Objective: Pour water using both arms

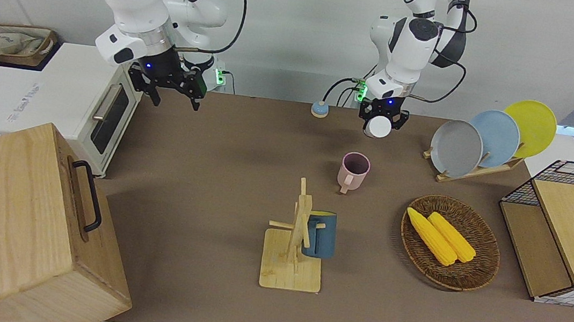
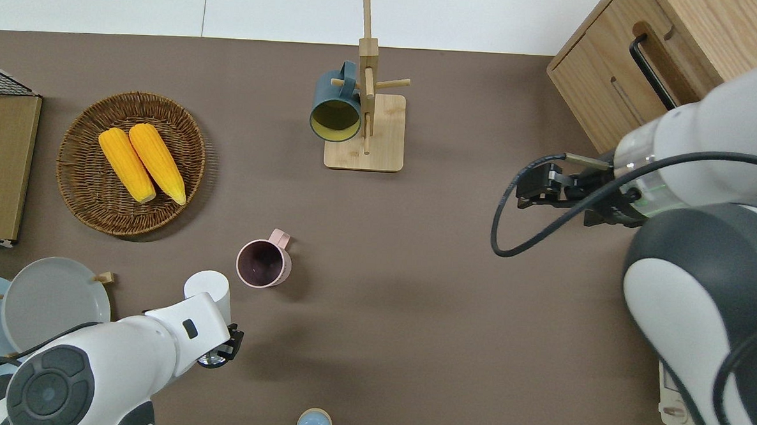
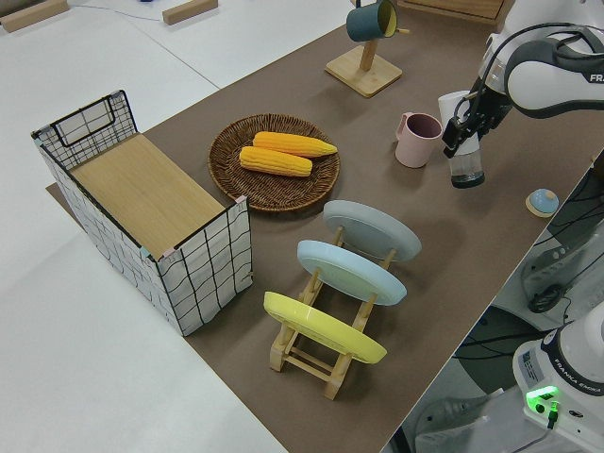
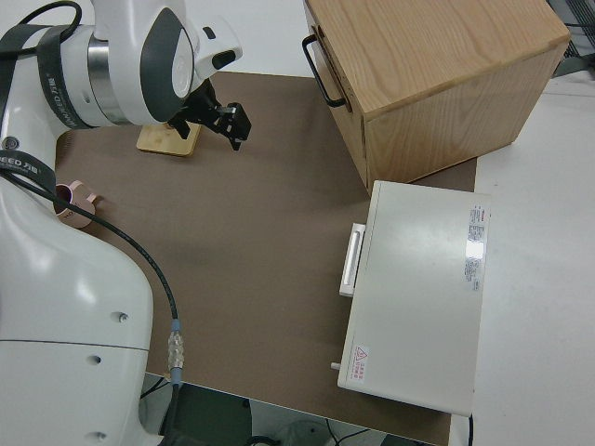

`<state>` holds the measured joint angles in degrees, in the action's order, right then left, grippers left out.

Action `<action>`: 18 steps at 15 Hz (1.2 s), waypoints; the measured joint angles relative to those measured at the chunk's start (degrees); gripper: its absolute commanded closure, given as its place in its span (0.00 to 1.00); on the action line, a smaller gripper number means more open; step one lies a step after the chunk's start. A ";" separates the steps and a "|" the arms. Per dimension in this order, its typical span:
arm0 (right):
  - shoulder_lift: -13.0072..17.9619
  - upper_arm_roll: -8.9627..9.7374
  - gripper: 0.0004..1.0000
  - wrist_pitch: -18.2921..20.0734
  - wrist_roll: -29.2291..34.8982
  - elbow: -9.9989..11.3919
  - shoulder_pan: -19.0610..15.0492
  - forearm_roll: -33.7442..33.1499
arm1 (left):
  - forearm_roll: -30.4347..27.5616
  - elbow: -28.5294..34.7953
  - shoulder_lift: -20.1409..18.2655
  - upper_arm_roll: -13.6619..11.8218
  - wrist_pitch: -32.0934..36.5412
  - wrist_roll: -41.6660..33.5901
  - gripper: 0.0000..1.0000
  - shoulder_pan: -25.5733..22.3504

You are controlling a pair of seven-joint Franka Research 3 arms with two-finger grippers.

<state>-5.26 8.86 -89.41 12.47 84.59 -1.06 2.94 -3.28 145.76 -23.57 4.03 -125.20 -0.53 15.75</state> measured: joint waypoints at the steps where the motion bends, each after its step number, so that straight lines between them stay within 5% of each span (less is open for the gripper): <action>1: 0.58 -0.39 0.01 0.13 -2.40 0.31 -0.51 -0.78 | 0.00 0.01 0.74 0.00 0.00 0.01 1.00 0.17; 10: 3.83 -7.83 0.01 3.27 -16.90 1.53 -0.83 -2.95 | -0.01 -3.94 6.22 -0.03 3.08 0.01 1.00 0.38; 14: 4.98 -12.11 0.01 4.93 -20.17 1.60 1.61 -3.48 | -0.01 -8.30 9.91 -0.06 8.15 0.48 1.00 0.39; 18: 5.57 -13.26 0.01 5.59 -20.85 1.67 2.72 -3.63 | -0.01 -11.16 12.40 -0.06 10.58 0.71 1.00 0.39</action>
<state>0.31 -4.40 -83.82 -8.37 86.25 1.67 -0.70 -3.28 134.59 -11.17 3.97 -114.62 0.19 16.14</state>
